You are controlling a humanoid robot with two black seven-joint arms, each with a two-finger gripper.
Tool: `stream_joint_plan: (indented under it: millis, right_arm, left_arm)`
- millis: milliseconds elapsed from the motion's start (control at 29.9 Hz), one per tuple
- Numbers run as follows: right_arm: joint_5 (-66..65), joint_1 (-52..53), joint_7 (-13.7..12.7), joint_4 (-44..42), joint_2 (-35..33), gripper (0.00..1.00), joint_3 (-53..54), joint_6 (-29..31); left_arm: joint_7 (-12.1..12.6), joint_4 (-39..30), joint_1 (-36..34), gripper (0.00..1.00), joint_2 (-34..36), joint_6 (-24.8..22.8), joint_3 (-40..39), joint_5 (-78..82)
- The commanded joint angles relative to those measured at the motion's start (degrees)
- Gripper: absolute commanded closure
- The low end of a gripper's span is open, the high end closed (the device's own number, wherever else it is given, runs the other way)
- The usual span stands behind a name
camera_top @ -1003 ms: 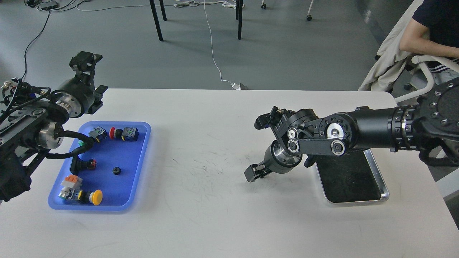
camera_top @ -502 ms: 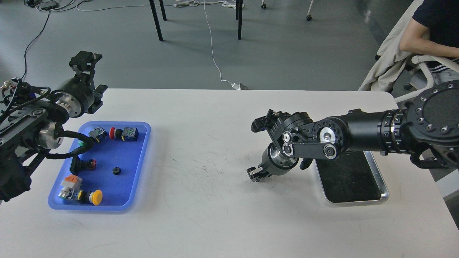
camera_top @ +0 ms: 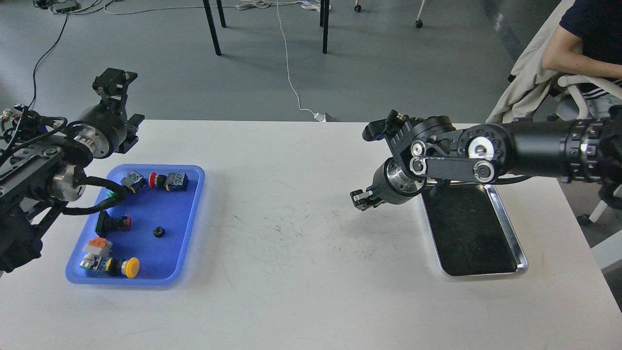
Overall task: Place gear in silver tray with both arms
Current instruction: 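Move the gear into the silver tray and open the right gripper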
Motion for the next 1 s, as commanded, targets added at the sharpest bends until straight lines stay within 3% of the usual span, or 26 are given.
stream_joint_plan:
  millis: [0, 201, 435, 836, 903, 970]
  right_arm:
    - [-0.8, -0.3, 0.3, 2.6, -12.2, 0.98, 2.2, 0.0]
    - [-8.8, -8.5, 3.0, 0.7, -22.3, 0.99, 2.8, 0.0]
    - [-10.7, -20.9, 3.8, -10.0, -19.4, 0.98, 12.4, 0.0]
    - [-10.5, -22.3, 3.8, -11.9, -13.5, 0.95, 13.7, 0.0]
    - [-10.5, -22.3, 3.7, -11.9, -13.6, 0.86, 13.6, 0.0]
    - [-10.6, -22.1, 3.6, -11.9, -13.7, 0.63, 13.6, 0.0]
  left_arm:
    - [0.1, 0.0, 0.0, 0.02, -0.3, 0.0, 0.0, 0.0]
    - [0.1, 0.0, -0.1, 0.02, -0.7, 0.4, 0.0, 0.1]
    - [0.2, 0.1, -0.4, 0.02, -1.0, 0.6, 0.2, 0.3]
    - [0.1, 0.2, -0.6, 0.02, -1.0, 0.5, 0.2, 1.0]
    - [0.1, 0.2, -0.6, 0.02, -1.0, 0.5, 0.2, 1.0]
    - [0.1, 0.2, -0.6, 0.02, -1.0, 0.5, 0.2, 1.0]
